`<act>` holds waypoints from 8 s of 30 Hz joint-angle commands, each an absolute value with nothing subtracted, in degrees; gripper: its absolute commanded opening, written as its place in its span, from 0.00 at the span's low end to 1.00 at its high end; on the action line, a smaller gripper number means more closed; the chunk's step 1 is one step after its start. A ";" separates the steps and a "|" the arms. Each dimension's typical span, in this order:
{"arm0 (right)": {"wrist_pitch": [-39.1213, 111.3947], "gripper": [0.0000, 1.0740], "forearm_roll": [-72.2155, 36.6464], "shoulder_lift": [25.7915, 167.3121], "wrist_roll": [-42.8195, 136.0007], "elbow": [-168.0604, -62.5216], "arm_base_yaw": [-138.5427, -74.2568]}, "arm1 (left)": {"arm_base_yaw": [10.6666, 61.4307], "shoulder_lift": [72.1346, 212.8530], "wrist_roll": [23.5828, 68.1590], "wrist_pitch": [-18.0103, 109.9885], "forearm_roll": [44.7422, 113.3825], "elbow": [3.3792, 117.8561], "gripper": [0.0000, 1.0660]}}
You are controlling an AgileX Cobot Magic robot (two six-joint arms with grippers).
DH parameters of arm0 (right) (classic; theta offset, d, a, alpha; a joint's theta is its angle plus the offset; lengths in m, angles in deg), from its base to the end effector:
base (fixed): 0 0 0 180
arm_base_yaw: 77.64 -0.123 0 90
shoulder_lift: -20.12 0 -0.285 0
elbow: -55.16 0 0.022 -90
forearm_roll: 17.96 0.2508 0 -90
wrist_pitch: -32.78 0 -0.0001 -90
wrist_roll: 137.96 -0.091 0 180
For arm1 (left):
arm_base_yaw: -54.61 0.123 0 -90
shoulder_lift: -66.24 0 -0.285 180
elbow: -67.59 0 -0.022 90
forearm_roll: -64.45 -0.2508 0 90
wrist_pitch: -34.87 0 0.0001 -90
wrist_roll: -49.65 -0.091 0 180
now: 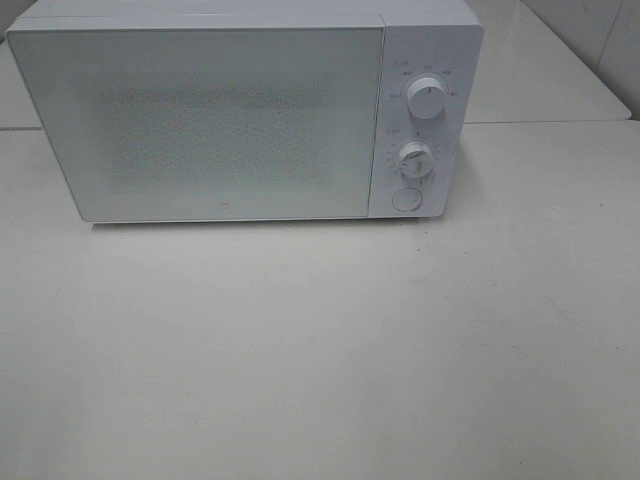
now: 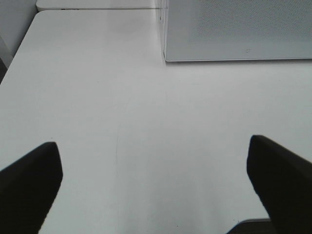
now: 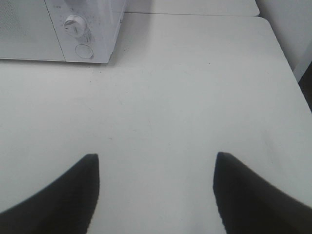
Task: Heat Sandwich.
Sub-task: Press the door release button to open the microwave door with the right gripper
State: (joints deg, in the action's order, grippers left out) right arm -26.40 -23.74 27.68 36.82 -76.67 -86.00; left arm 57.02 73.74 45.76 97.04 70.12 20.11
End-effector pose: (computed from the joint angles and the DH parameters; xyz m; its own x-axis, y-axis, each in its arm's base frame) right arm -0.0042 -0.0086 0.2818 -0.4170 -0.0217 -0.9086 -0.0508 0.9987 -0.0006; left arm -0.0087 -0.0083 0.2808 -0.4532 0.0024 -0.8914 0.0457 0.9987 -0.0205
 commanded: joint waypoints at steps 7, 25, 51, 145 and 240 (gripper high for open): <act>-24.22 0.60 -23.97 26.02 37.05 -76.16 -85.60 | 57.19 72.82 46.10 96.24 70.24 20.05 0.92; -3.83 0.60 -21.22 37.37 36.65 -78.51 -85.60 | 57.19 72.82 46.10 96.24 70.24 20.05 0.92; 31.64 0.03 -21.28 77.87 36.82 -78.51 -85.60 | 57.19 72.82 46.10 96.24 70.24 20.05 0.92; 89.28 0.00 22.15 130.64 -37.03 -73.47 -118.09 | 57.19 72.82 46.04 96.24 70.24 20.05 0.92; 88.99 0.00 20.37 152.36 -28.44 -106.47 -106.23 | 57.19 72.82 46.04 96.24 70.24 20.05 0.92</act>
